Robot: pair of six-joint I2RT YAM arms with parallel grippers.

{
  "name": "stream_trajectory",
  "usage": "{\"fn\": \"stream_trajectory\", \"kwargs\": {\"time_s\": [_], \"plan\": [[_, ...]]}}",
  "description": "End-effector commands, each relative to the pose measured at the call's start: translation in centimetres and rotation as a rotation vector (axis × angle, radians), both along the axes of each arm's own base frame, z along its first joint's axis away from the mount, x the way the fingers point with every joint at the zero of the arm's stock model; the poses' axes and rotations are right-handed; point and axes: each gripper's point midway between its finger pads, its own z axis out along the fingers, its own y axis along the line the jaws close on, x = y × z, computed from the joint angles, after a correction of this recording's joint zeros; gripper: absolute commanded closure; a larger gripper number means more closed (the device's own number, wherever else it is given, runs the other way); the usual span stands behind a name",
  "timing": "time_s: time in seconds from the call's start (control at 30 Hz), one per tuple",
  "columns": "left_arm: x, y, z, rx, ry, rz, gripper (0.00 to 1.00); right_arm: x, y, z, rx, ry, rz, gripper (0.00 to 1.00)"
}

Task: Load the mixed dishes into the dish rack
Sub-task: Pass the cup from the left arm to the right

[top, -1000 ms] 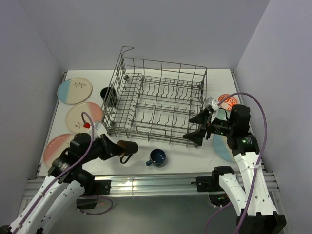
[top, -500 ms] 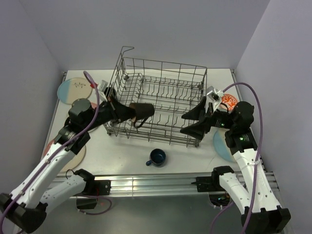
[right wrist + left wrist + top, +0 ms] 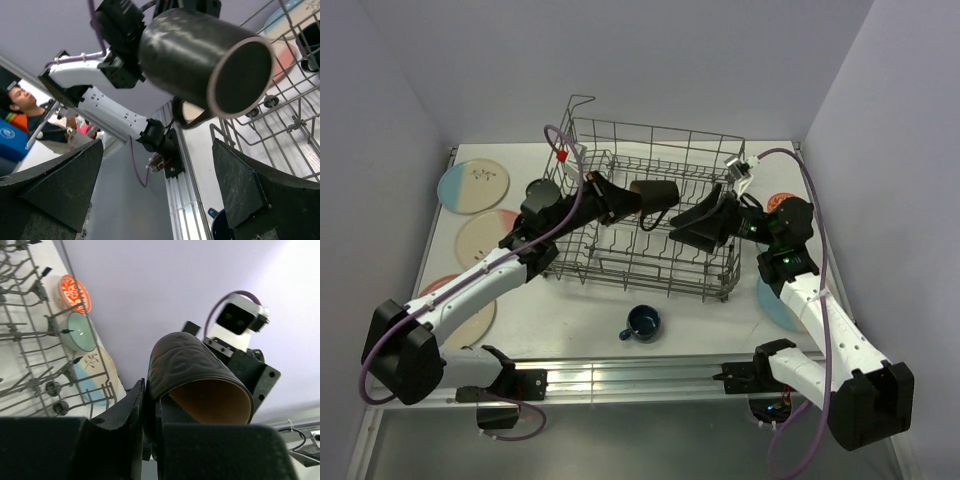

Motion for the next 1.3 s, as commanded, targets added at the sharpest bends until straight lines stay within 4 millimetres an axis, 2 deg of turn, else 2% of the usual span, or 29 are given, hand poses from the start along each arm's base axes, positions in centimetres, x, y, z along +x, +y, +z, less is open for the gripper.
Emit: {"fn": "stream_trajectory", "kwargs": {"time_s": [0.0,0.13,0.27,0.47,0.63,0.73,0.77,0.93,1.13,1.17,1.27], "plan": [[-1.3,-0.1,8.1,-0.199,-0.182,-0.021,1.00,1.5,0.4,1.0,0.030,-0.013,-0.056,0.03],[-0.8,-0.2,8.7,-0.266,-0.202,-0.008,1.00,2.2,0.6,-0.1,0.024,0.001,-0.063,0.04],[-0.6,-1.0,8.3,-0.305,-0.175,-0.038,1.00,2.7,0.9,-0.3,0.046,-0.003,-0.064,0.07],[-0.3,-2.4,7.3,-0.328,-0.143,-0.070,1.00,3.3,1.4,1.1,0.098,-0.057,-0.025,0.12],[0.0,-3.1,6.7,-0.321,-0.140,-0.085,1.00,4.1,2.0,1.4,0.100,-0.068,-0.018,0.17],[0.2,-3.2,6.6,-0.320,-0.137,-0.089,1.00,4.3,2.1,1.2,0.113,-0.059,-0.003,0.25],[0.2,-3.3,6.5,-0.320,-0.137,-0.090,1.00,4.0,2.1,1.7,0.132,-0.068,0.011,0.30],[0.3,-3.5,5.9,-0.315,-0.125,-0.094,1.00,4.1,2.2,1.3,0.143,-0.054,0.025,0.46],[0.2,-3.5,5.7,-0.324,-0.123,-0.096,1.00,3.9,2.2,1.6,0.153,-0.070,0.040,0.75],[0.3,-3.5,5.6,-0.320,-0.122,-0.094,1.00,3.9,2.2,1.6,0.151,-0.073,0.042,0.83],[0.3,-3.5,5.5,-0.315,-0.121,-0.090,0.99,4.0,2.1,1.6,0.156,-0.079,0.034,1.00]]}}
